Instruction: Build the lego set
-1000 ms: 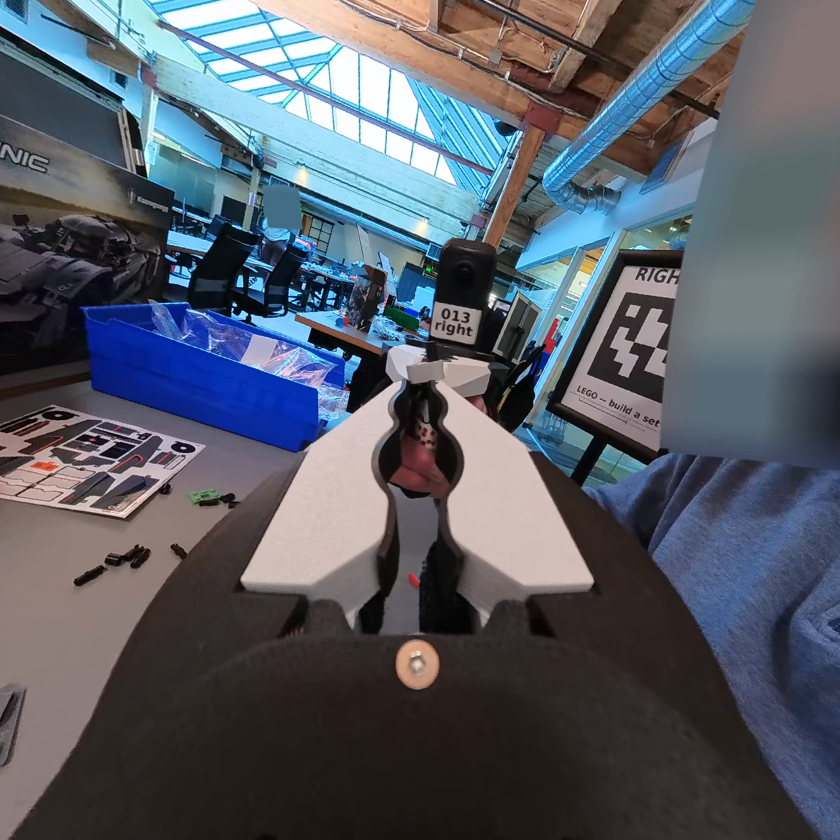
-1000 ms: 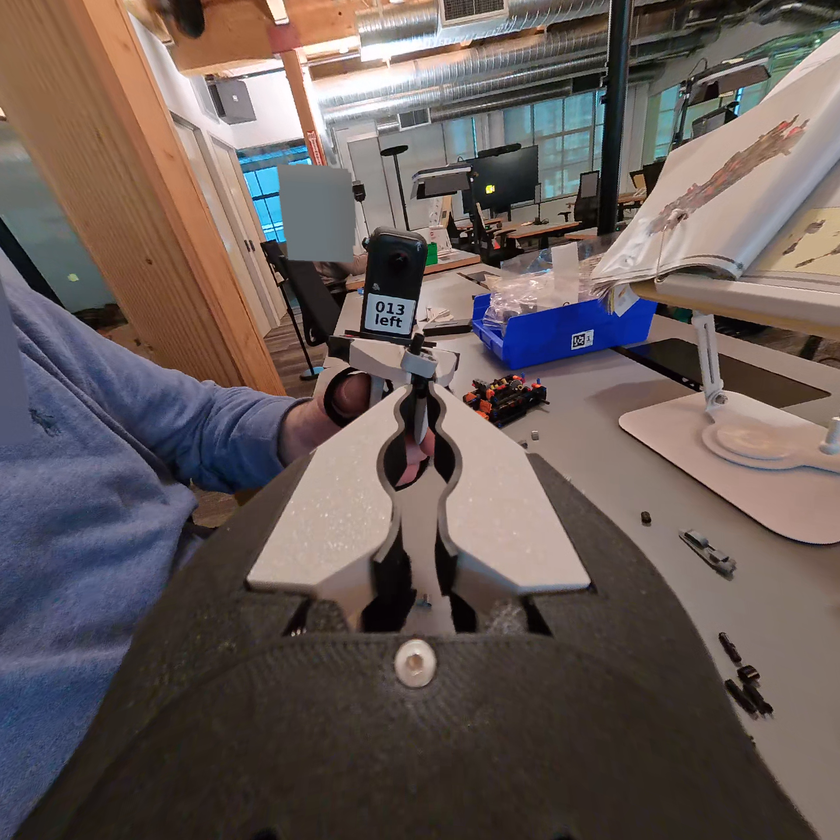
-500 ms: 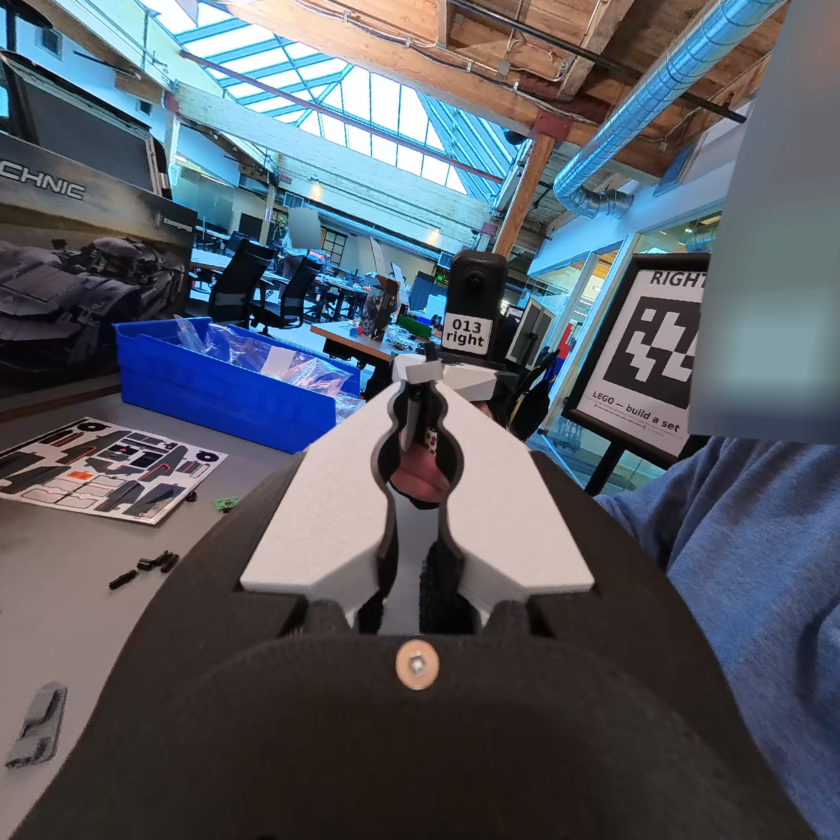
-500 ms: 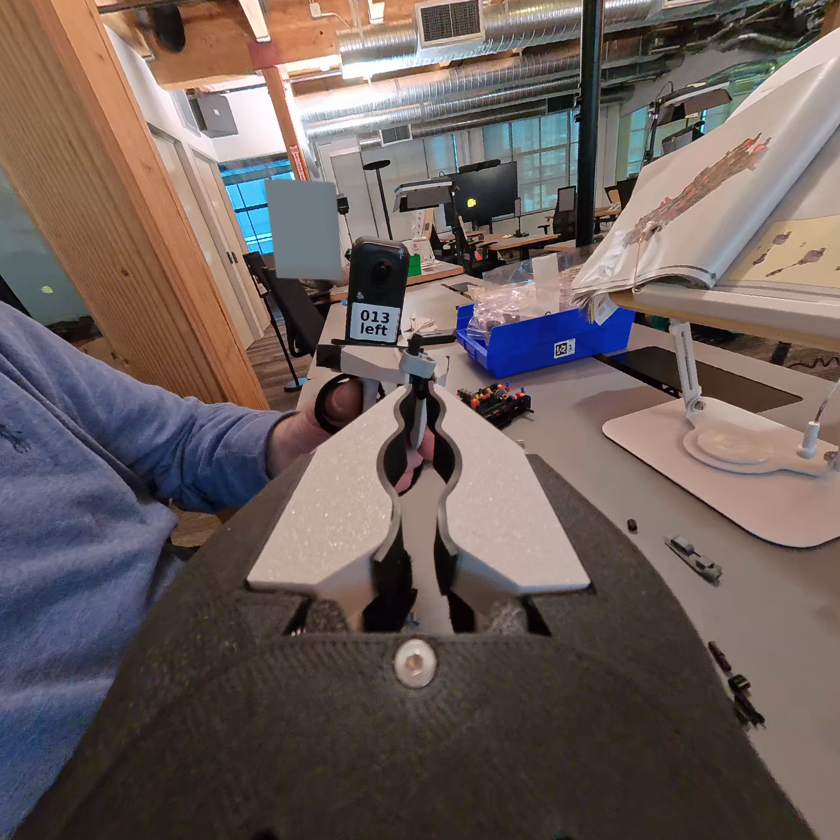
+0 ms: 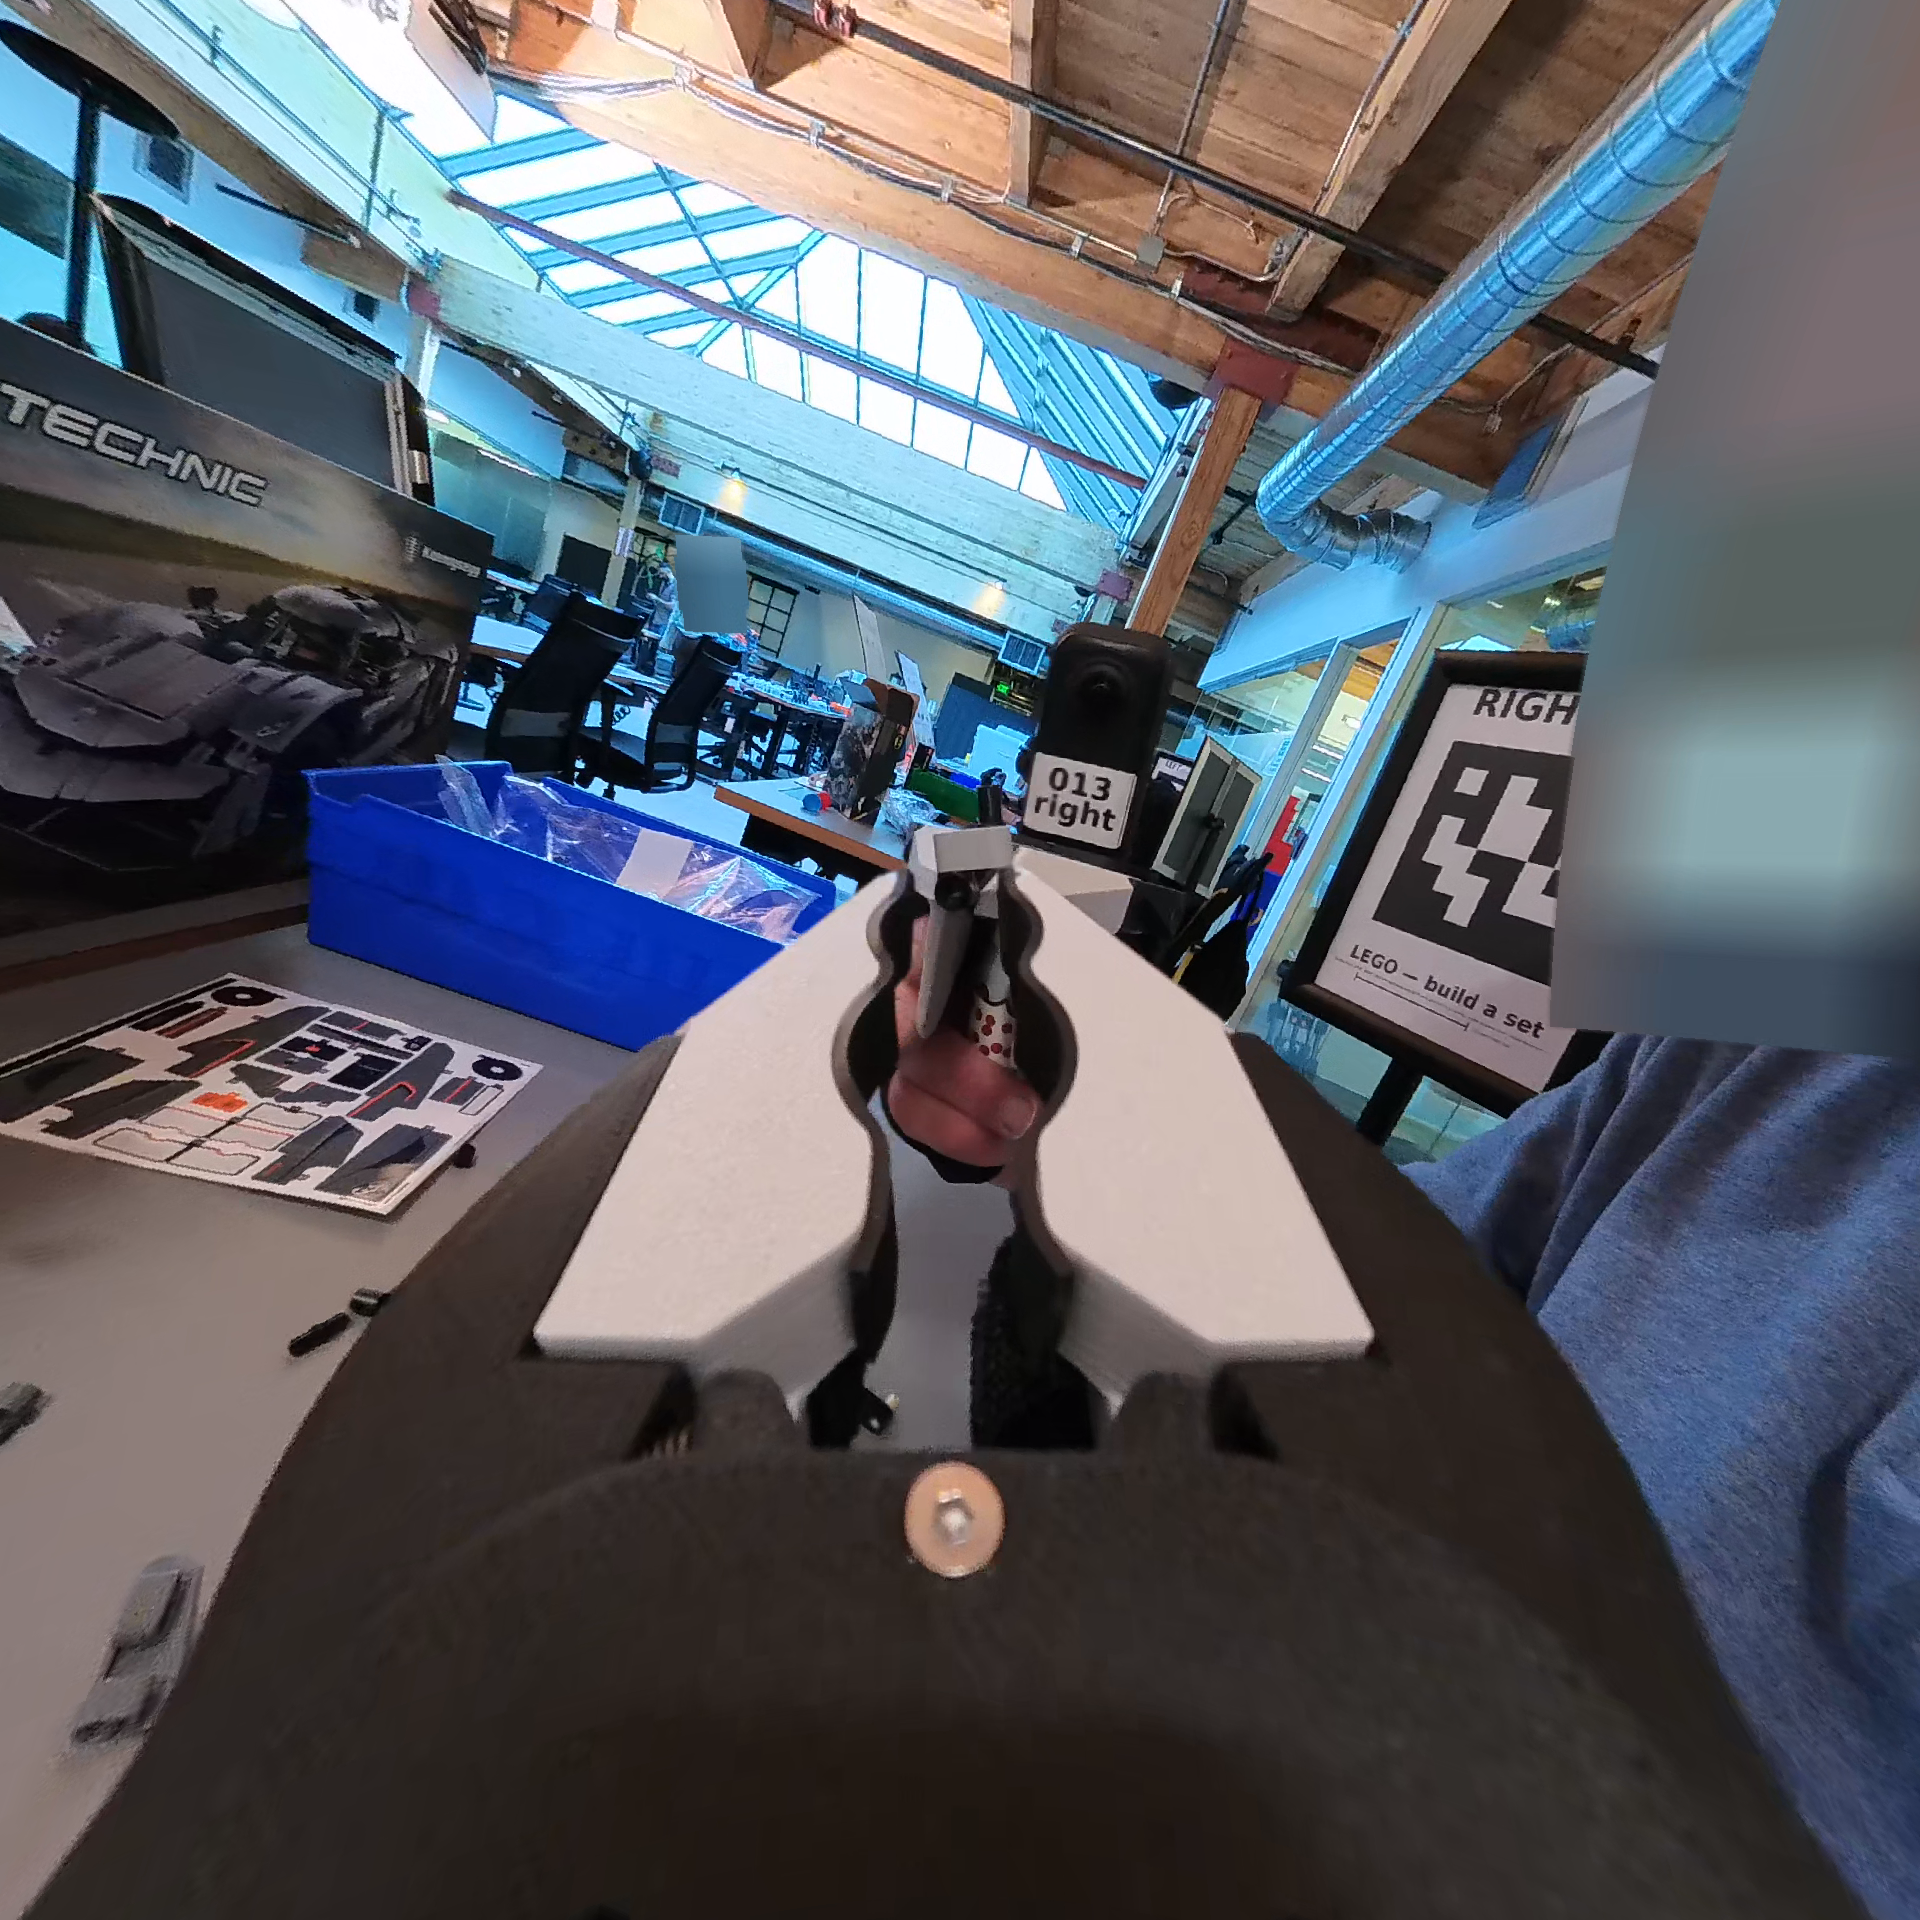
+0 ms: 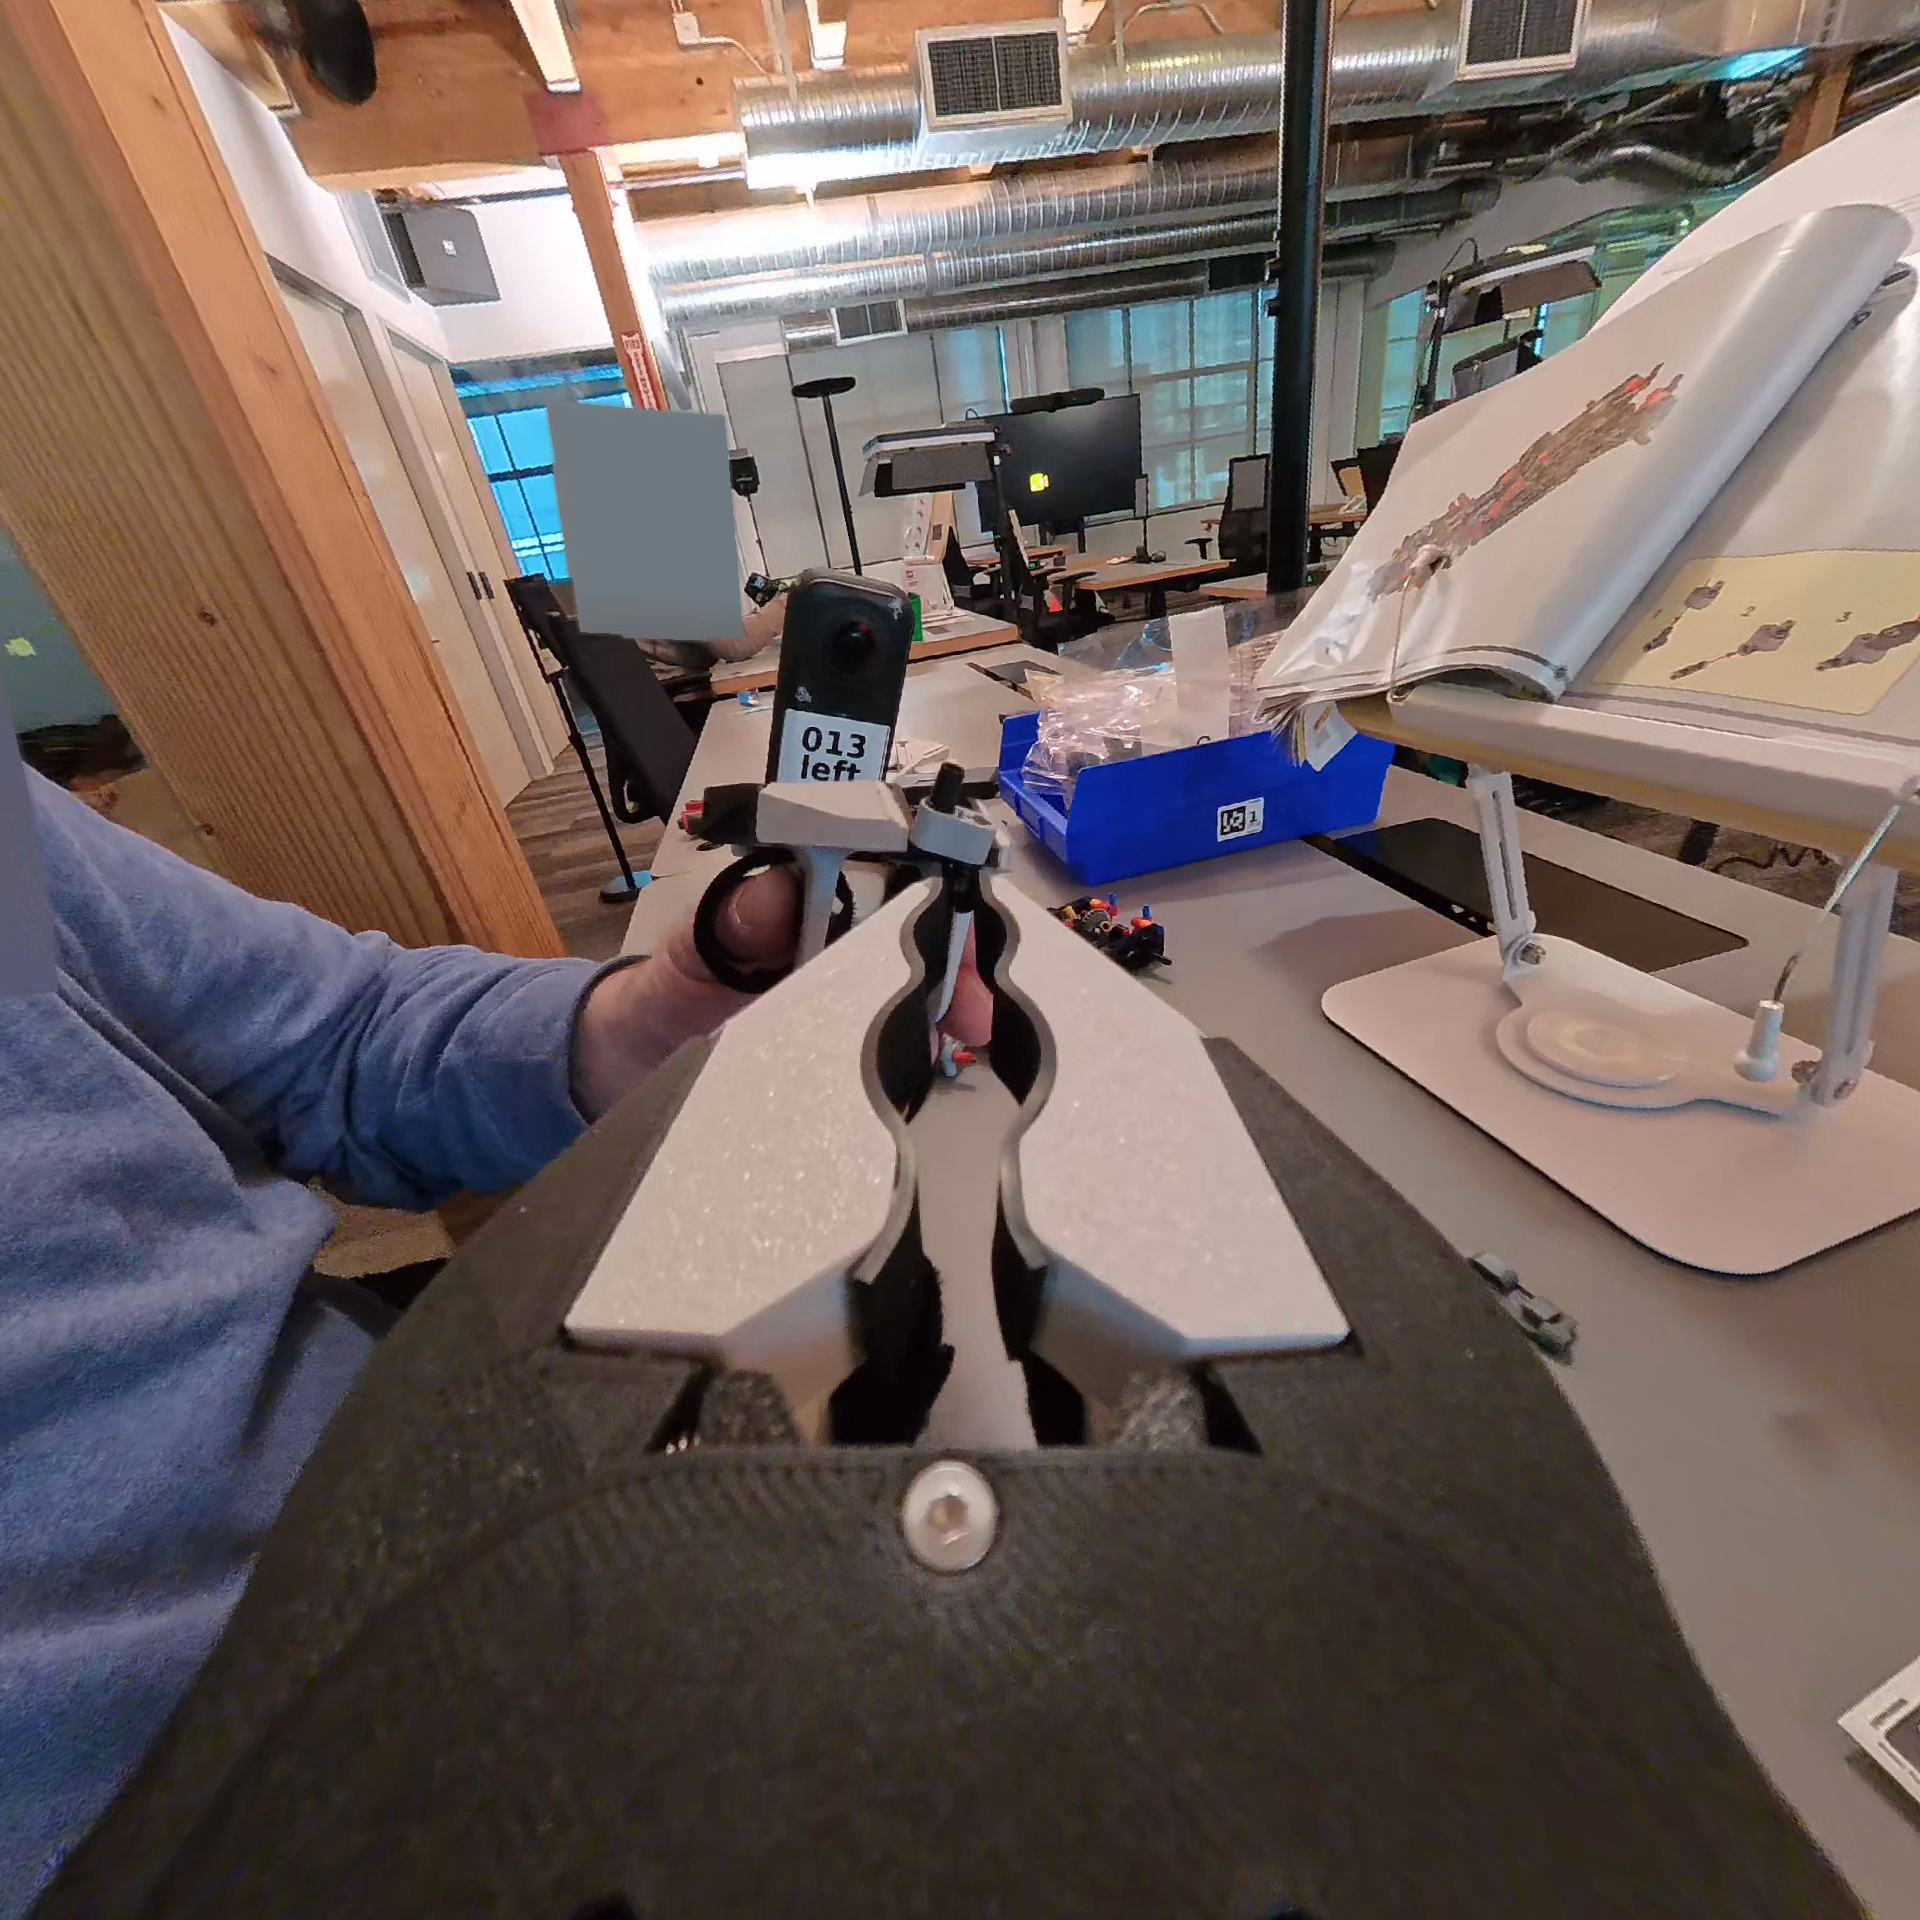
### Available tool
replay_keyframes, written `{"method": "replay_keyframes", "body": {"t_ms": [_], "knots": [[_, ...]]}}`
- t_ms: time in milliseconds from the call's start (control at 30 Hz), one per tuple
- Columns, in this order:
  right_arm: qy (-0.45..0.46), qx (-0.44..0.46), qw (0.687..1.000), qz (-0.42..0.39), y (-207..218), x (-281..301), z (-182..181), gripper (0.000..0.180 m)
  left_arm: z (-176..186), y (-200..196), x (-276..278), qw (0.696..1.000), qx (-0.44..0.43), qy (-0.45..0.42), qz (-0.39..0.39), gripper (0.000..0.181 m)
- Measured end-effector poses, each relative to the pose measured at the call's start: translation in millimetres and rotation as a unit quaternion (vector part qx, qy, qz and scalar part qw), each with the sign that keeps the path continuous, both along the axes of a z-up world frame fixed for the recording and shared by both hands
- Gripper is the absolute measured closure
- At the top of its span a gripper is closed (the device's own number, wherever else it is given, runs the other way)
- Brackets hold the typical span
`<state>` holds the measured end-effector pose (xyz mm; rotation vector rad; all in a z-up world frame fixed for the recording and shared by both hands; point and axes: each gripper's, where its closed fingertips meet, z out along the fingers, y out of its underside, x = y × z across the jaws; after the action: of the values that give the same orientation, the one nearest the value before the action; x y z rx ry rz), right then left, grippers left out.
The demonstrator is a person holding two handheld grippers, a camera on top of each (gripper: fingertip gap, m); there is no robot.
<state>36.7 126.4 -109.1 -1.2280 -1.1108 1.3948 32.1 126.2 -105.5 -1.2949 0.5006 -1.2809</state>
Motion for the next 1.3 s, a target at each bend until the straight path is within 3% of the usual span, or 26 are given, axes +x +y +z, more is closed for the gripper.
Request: {"method": "replay_keyframes", "body": {"t_ms": [967,1300], "knots": [[-0.012,0.015,1.0,-0.007,-2,0,0,0.178,-1,0,12,0.999,-0.001,-0.024,-0.035,0.175],[-0.026,0.041,0.998,-0.025,-3,1,-1,0.178,1,-5,8,1.0,0.011,0.018,-0.012,0.165]]}}
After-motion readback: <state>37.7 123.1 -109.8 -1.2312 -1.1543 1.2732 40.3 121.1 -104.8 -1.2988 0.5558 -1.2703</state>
